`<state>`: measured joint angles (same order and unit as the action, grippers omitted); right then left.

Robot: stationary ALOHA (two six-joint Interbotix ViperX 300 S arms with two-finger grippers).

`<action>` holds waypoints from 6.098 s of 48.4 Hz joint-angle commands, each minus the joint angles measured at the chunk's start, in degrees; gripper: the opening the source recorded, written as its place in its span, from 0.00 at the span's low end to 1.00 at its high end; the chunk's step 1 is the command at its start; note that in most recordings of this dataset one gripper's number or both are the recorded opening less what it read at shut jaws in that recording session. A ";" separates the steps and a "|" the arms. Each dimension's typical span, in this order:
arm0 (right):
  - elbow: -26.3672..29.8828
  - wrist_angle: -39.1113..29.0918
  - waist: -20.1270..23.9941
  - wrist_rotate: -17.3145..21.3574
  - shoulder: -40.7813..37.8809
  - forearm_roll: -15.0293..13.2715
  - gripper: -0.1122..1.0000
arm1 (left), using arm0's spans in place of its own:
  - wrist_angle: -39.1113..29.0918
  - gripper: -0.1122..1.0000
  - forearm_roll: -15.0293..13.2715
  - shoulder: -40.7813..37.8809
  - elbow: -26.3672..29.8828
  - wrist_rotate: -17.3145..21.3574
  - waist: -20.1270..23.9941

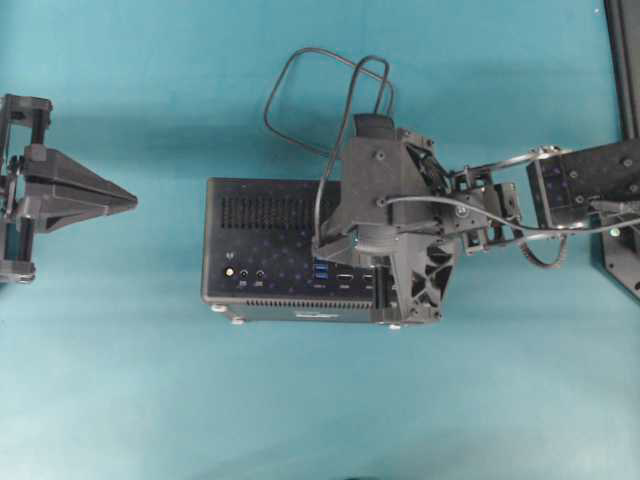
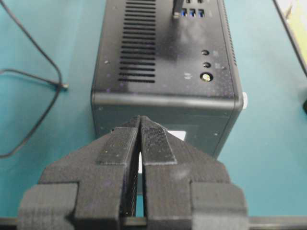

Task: Insert the USB into the PC box with both arms.
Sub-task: 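Align the plug with a blue USB port and push it in, then press the plug fully into the blue USB port with the right gripper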

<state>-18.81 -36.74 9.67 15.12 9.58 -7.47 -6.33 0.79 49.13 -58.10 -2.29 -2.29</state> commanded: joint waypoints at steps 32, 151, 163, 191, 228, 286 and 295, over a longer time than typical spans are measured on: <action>-0.44 -0.70 0.70 0.88 -0.62 0.53 0.22 | 0.53 0.10 0.09 -0.26 1.14 0.09 -0.09; 4.39 -1.76 -0.09 0.79 2.11 -3.25 0.69 | 0.44 0.10 0.09 0.09 1.14 0.00 -0.09; 3.16 -0.88 -0.70 0.79 2.37 -3.43 0.64 | 0.62 0.10 0.09 0.09 1.23 0.00 -0.09; -1.32 4.92 -0.70 0.97 2.46 -0.88 0.17 | 0.70 0.10 0.09 0.26 1.23 0.00 -0.09; -1.85 4.31 -0.09 0.88 1.58 0.18 0.17 | 0.70 0.10 0.09 0.26 1.05 0.00 -0.09; -1.05 2.29 0.35 0.70 1.05 0.79 0.17 | 0.70 0.10 0.18 0.26 1.32 0.00 -0.09; 0.09 0.70 0.26 0.70 1.05 0.88 0.21 | 0.70 0.10 0.09 0.26 1.41 0.09 -0.09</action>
<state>-19.42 -34.72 9.05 15.38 10.37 -7.21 -6.15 0.79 49.57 -58.10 -2.29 -2.29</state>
